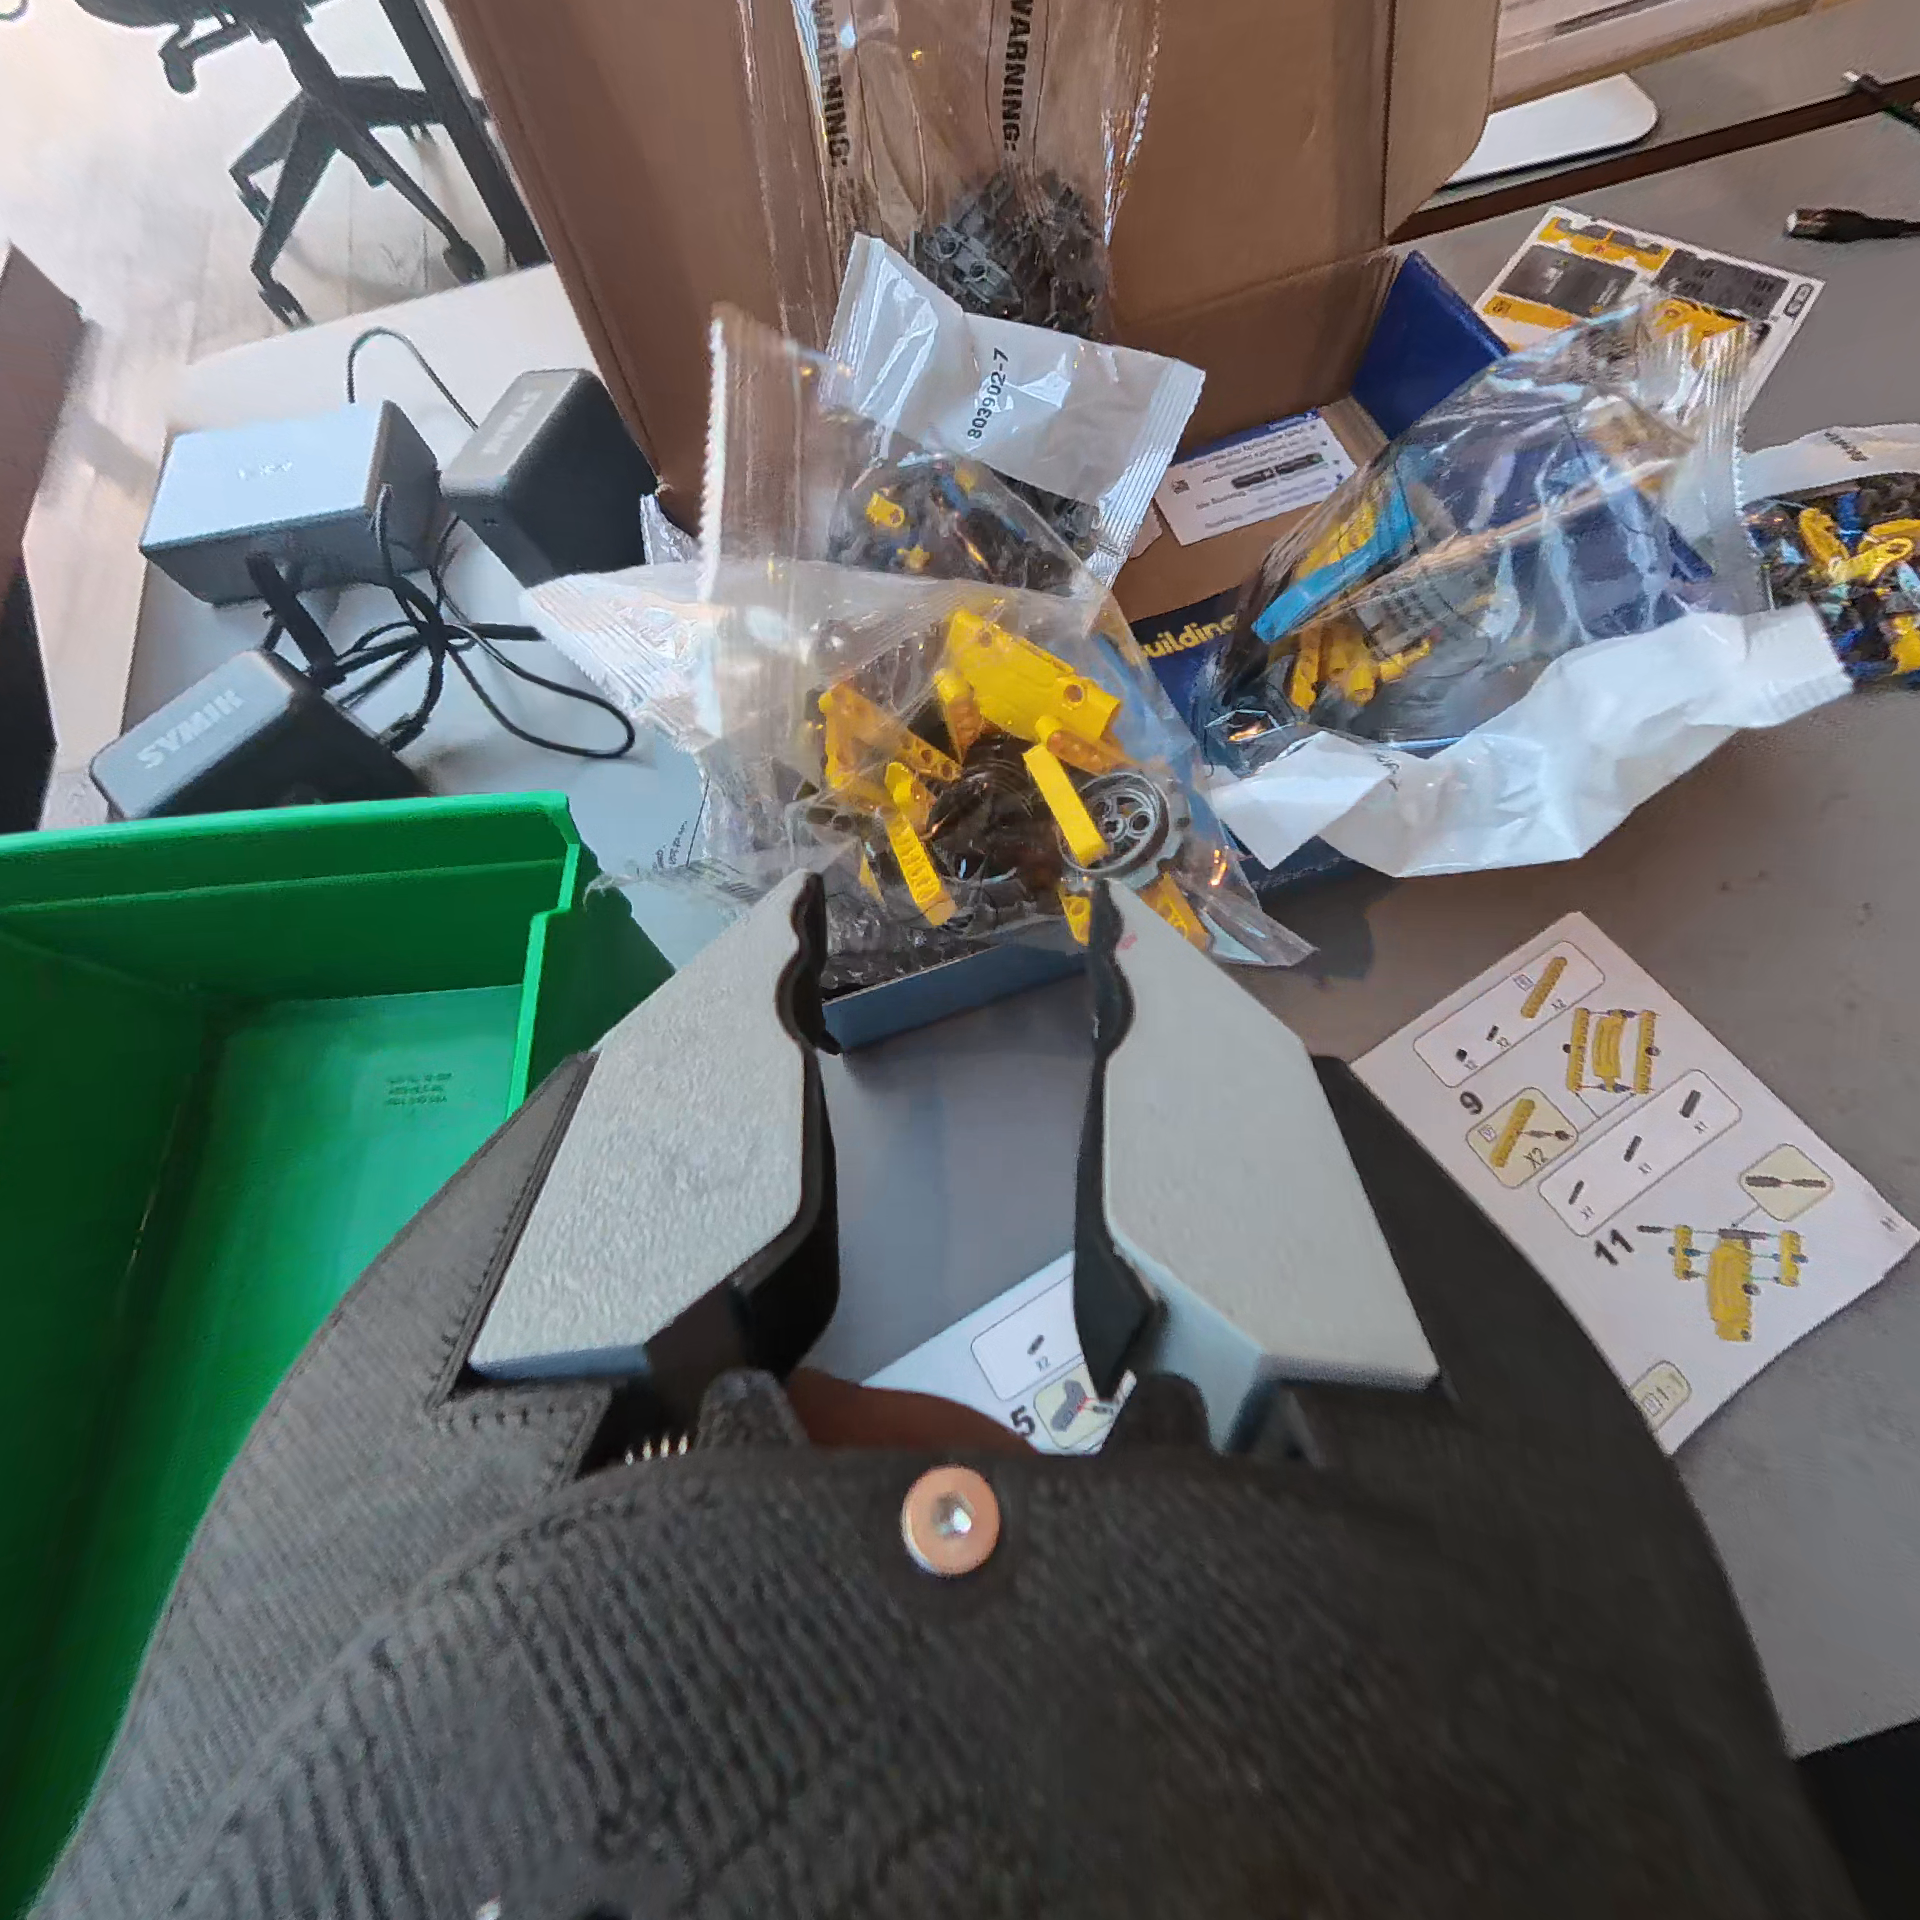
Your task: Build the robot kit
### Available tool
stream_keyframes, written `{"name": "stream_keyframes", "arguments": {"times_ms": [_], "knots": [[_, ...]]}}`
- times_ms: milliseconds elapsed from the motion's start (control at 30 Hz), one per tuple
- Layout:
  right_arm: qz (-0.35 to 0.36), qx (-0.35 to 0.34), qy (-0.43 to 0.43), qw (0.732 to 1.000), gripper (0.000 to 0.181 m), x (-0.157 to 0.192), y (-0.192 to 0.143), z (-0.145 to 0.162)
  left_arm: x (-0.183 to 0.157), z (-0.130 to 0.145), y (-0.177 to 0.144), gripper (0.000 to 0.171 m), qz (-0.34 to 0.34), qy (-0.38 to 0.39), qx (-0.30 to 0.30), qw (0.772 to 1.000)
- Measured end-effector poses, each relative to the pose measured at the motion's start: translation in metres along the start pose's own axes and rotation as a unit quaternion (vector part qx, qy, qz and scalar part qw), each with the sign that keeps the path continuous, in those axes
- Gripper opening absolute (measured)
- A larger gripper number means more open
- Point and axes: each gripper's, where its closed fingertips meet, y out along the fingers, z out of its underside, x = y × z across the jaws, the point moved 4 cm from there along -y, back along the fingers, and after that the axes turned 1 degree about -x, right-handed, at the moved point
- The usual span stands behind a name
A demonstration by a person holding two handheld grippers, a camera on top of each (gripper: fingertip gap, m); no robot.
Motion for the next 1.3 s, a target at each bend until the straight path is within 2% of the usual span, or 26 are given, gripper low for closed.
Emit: {"name": "stream_keyframes", "arguments": {"times_ms": [200,300,667,867,1033,1100,1200,1267,1300], "knots": [[0.000,0.002,0.006,1.000,0.016,-0.001,0.001,0.000,0.005,0.010,-0.024,0.059,-0.004,-0.044,-0.054,0.998],[0.000,0.002,0.011,1.000,0.016,-0.002,0.001,0.000,0.007,0.011,-0.033,0.074,-0.008,-0.052,-0.074,0.996],[-0.002,-0.007,0.021,1.000,0.016,-0.007,0.003,-0.003,0.018,0.001,-0.031,0.071,0.010,-0.064,-0.118,0.991],[-0.011,-0.007,0.021,1.000,0.016,-0.007,0.004,-0.004,0.023,-0.005,-0.014,0.070,0.011,-0.053,-0.099,0.994],[-0.022,-0.010,0.021,0.999,0.016,-0.006,0.004,-0.005,0.024,-0.024,0.000,0.072,0.011,-0.002,-0.059,0.998],[-0.027,-0.011,0.021,0.999,0.016,-0.005,0.004,-0.005,0.019,-0.036,0.006,0.071,0.033,0.019,-0.048,0.998],[-0.031,-0.018,0.017,0.999,0.016,-0.004,0.002,-0.006,0.016,-0.035,0.030,0.074,0.068,0.054,0.023,0.996],[-0.034,-0.024,0.012,0.999,0.016,-0.002,0.001,-0.007,0.015,-0.031,0.043,0.065,0.081,0.064,0.055,0.993],[-0.036,-0.027,0.009,0.999,0.016,-0.001,0.000,-0.008,0.013,-0.031,0.045,0.051,0.086,0.069,0.062,0.992]]}}
